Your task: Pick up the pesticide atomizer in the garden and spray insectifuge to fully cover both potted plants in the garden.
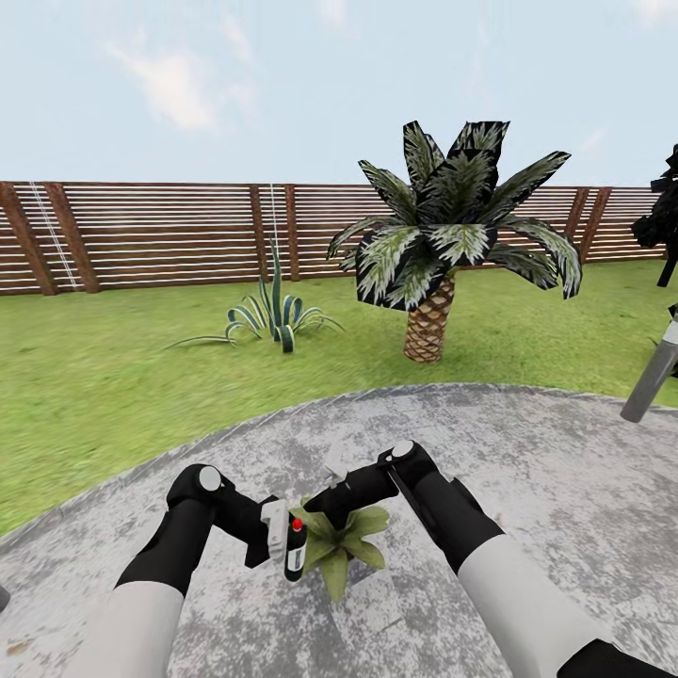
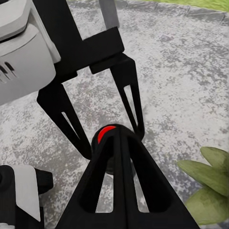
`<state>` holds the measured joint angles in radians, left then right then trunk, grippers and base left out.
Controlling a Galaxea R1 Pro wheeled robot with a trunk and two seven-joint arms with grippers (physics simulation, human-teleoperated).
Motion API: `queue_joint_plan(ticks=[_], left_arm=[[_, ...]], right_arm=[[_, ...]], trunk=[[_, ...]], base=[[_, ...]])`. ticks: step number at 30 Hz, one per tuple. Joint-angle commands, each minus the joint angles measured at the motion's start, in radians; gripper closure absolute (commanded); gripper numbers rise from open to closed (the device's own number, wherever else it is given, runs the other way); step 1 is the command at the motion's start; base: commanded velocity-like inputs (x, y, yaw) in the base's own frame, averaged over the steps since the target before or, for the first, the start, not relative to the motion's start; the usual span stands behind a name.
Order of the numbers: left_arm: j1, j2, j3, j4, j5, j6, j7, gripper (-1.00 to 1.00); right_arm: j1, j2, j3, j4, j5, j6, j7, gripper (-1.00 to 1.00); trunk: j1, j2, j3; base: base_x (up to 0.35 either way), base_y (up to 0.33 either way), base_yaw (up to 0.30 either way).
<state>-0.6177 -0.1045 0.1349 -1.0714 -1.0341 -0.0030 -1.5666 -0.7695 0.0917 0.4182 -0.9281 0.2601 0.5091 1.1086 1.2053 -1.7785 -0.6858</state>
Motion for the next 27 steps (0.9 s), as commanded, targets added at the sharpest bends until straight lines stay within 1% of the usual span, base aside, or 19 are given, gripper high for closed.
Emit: queue_joint_plan(ticks=[1,6,13,15,18,27], left_arm=[[-0.001,-0.001,0.003,-0.001,-0.004,-0.002,-0.004,1.0],[-0.002,-0.001,0.003,-0.001,-0.004,0.0,-0.004,1.0],[-0.002,-0.001,0.001,-0.002,-0.004,0.022,-0.004,1.0],[-0.002,-0.005,0.0,-0.002,-0.003,0.023,-0.004,1.0],[-0.002,-0.018,0.0,-0.002,-0.003,0.023,-0.004,1.0],[-0.003,-0.021,0.0,-0.002,-0.003,0.023,-0.004,1.0]], right_arm=[[-0.001,0.0,-0.001,-0.001,0.005,0.008,0.005,1.0],[-0.001,0.0,-0.001,-0.002,0.005,0.008,0.005,1.0],[-0.001,0.0,-0.001,-0.002,0.005,0.008,0.005,1.0],[-0.001,0.0,-0.001,-0.001,0.005,0.008,0.005,1.0],[-0.001,0.0,-0.001,-0.001,0.005,0.008,0.005,1.0],[-0.001,0.0,-0.001,-0.001,0.005,0.008,0.005,1.0]], trunk=[[0.0,-0.001,-0.001],[0.0,-0.001,-0.001],[0.0,-0.001,-0.001],[0.0,-0.001,-0.001],[0.0,-0.001,-0.001],[0.0,-0.001,-0.001]], base=[[0.0,0.0,0.0],[0.0,0.0,0.0],[0.0,0.0,0.0],[0.0,0.0,0.0],[0.0,0.0,0.0],[0.0,0.0,0.0]])
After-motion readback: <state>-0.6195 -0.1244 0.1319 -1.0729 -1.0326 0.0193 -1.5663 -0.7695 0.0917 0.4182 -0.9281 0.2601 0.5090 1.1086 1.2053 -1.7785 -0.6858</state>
